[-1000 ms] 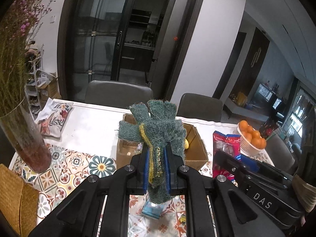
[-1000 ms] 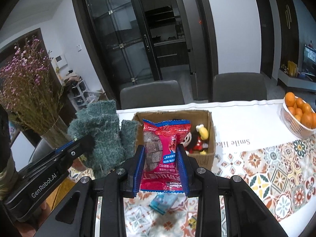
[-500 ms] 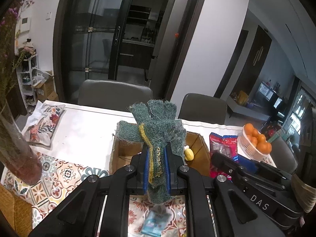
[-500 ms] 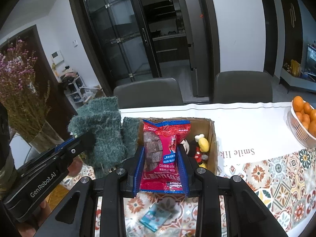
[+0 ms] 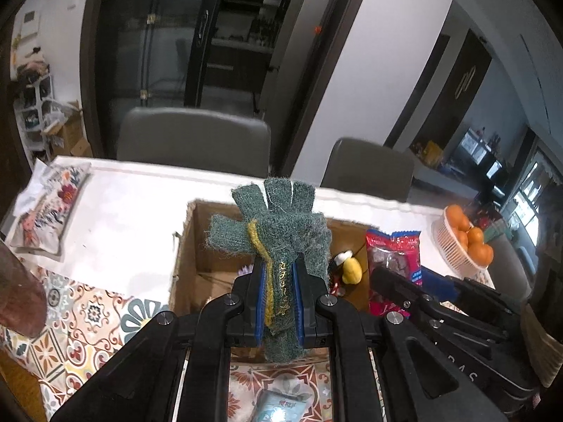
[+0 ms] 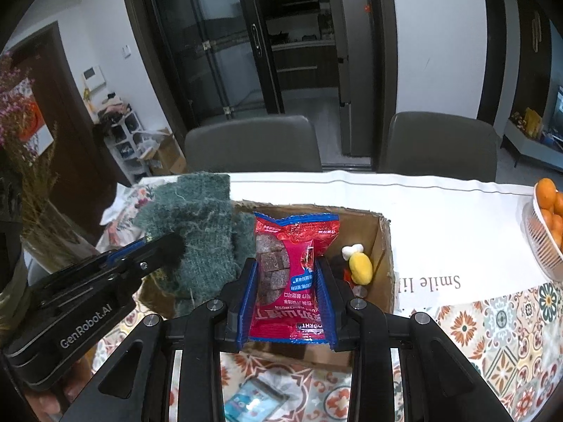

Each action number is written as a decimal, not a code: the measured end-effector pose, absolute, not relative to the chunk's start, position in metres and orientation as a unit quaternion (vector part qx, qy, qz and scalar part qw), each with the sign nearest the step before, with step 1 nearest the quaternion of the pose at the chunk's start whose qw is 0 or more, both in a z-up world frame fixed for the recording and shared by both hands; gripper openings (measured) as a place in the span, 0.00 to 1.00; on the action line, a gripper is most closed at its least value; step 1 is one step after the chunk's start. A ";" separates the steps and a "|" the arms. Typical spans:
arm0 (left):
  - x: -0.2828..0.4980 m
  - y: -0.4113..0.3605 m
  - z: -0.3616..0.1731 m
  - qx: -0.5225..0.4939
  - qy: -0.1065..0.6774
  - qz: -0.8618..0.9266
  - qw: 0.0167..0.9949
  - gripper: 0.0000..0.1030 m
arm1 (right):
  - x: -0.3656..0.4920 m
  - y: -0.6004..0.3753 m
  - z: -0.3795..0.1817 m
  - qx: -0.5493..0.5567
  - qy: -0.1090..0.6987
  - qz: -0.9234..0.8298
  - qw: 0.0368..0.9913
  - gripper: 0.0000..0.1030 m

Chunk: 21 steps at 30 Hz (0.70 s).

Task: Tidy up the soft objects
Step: 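Lower both items into the box and open both tools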

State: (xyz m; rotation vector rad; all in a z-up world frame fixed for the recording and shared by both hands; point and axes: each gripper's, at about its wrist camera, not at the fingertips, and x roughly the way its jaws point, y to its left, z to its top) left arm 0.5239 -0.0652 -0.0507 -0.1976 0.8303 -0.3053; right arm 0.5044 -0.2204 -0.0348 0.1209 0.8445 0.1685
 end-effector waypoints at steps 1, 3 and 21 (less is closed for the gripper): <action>0.527 -0.067 -0.055 -0.093 0.409 -0.149 0.896 0.14 | 0.508 -0.220 -0.039 0.058 0.415 0.081 0.904 0.32; 0.534 -0.070 -0.064 -0.091 0.425 -0.147 0.888 0.14 | 0.514 -0.221 -0.047 0.059 0.425 0.082 0.900 0.32; 0.541 -0.089 -0.085 -0.012 0.471 -0.129 0.872 0.49 | 0.530 -0.223 -0.078 0.044 0.469 0.048 0.881 0.55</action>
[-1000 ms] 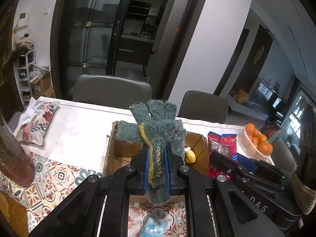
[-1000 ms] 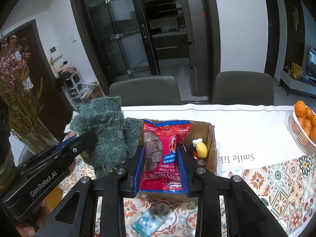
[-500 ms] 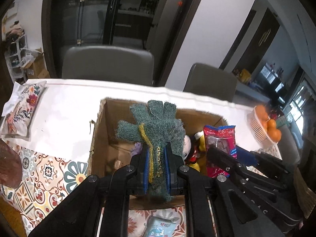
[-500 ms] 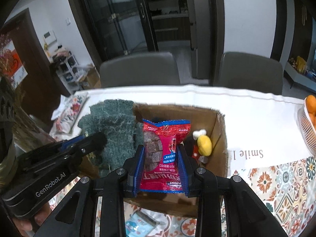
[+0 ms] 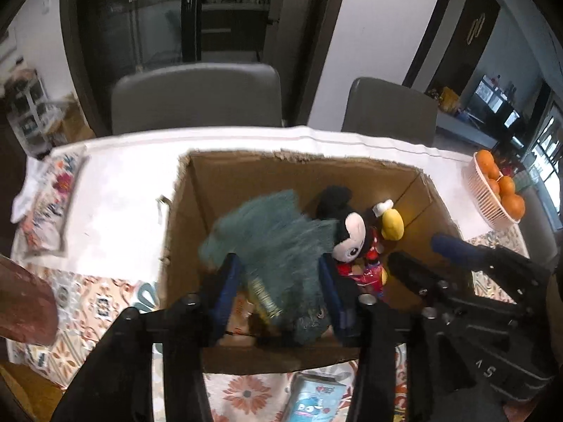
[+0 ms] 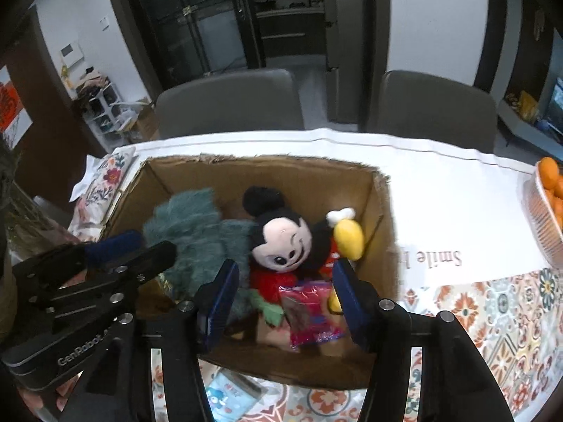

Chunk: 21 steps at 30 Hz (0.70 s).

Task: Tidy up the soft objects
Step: 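Lower both items into the box and open both tools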

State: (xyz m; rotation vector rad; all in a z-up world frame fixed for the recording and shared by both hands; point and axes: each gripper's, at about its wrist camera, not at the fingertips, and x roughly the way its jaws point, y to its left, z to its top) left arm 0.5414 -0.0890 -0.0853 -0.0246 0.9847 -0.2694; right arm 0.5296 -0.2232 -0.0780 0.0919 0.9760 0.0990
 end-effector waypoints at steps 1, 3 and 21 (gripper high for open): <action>0.540 -0.087 -0.083 -0.010 0.467 -0.126 0.875 0.49 | 0.527 -0.225 -0.076 0.046 0.466 0.045 0.883 0.55; 0.535 -0.086 -0.076 -0.002 0.457 -0.123 0.881 0.49 | 0.521 -0.227 -0.071 0.051 0.461 0.038 0.885 0.55; 0.466 -0.076 -0.034 0.024 0.404 -0.134 0.905 0.49 | 0.439 -0.228 -0.032 0.064 0.423 0.006 0.904 0.55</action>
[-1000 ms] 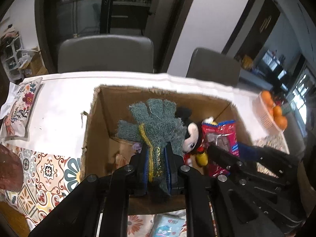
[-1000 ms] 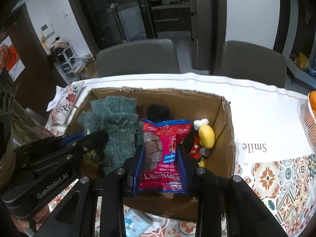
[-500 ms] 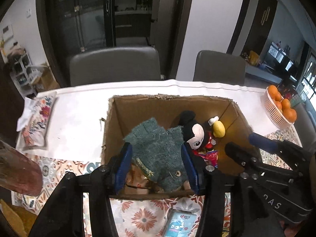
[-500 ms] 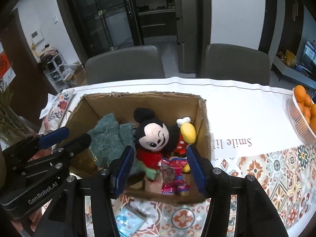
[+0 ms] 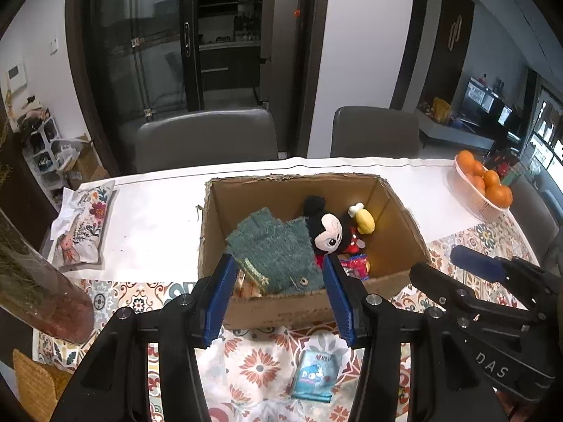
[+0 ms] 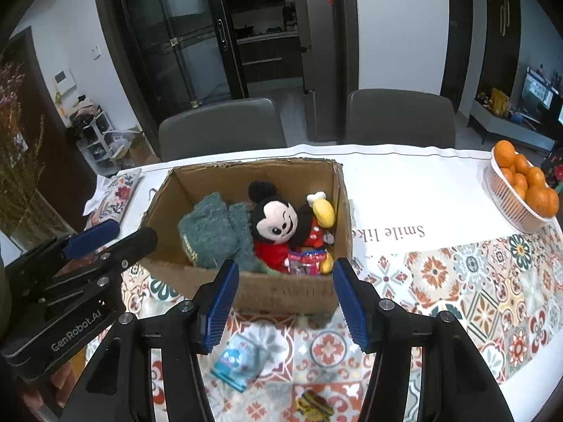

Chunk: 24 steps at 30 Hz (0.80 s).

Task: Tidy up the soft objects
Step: 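Lower both items into the box and open both tools, then withdraw both tools from the box toward the tissue pack and Minion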

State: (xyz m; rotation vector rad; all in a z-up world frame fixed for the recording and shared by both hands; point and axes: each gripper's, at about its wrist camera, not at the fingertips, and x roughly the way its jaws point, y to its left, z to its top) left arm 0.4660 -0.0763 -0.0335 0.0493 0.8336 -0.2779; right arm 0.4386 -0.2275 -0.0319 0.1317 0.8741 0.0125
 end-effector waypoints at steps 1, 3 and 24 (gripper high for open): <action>0.462 -0.075 -0.033 0.022 0.404 -0.136 0.904 0.49 | 0.434 -0.226 -0.031 0.061 0.423 0.004 0.904 0.55; 0.455 -0.074 -0.031 0.024 0.402 -0.138 0.905 0.49 | 0.424 -0.224 -0.030 0.059 0.422 0.002 0.904 0.55; 0.381 -0.078 -0.047 0.102 0.394 -0.183 0.895 0.51 | 0.344 -0.216 -0.056 0.057 0.451 -0.021 0.891 0.55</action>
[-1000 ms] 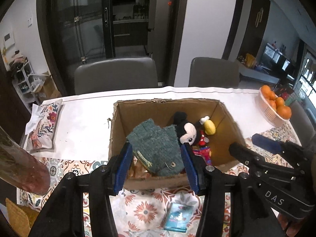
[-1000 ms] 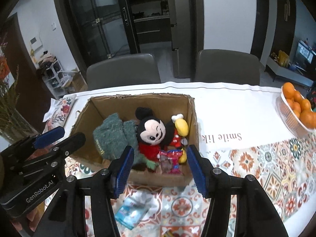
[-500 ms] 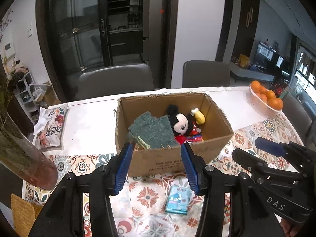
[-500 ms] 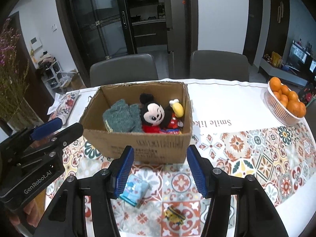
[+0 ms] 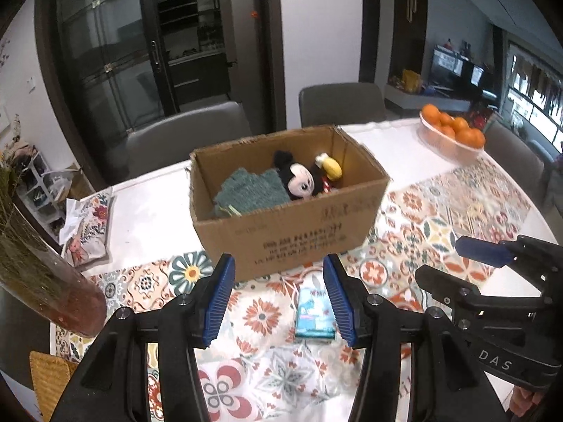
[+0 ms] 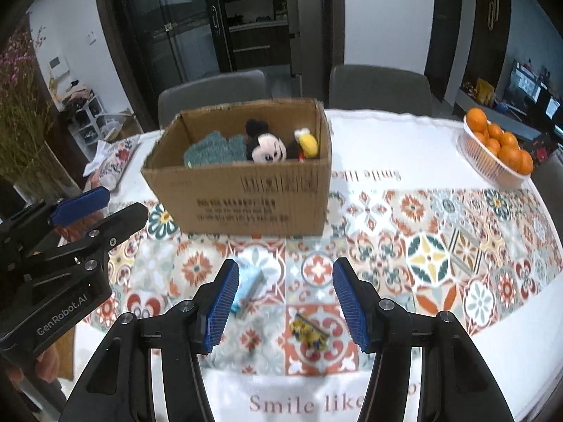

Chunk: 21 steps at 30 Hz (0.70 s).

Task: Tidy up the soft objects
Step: 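Withdraw both tools from the box toward the tissue pack and Minion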

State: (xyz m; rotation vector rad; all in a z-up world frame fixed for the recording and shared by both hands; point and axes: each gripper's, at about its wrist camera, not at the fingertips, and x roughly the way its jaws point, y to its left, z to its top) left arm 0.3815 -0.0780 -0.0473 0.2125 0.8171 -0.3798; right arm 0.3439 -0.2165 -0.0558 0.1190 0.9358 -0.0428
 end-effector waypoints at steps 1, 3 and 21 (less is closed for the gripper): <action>0.379 -0.079 -0.050 0.104 0.396 -0.185 0.893 0.52 | 0.341 -0.217 -0.060 0.061 0.456 -0.020 0.888 0.55; 0.375 -0.080 -0.057 0.106 0.404 -0.189 0.889 0.55 | 0.336 -0.217 -0.066 0.066 0.461 -0.024 0.885 0.55; 0.376 -0.090 -0.119 0.140 0.444 -0.209 0.860 0.77 | 0.316 -0.237 -0.139 0.160 0.503 -0.077 0.846 0.65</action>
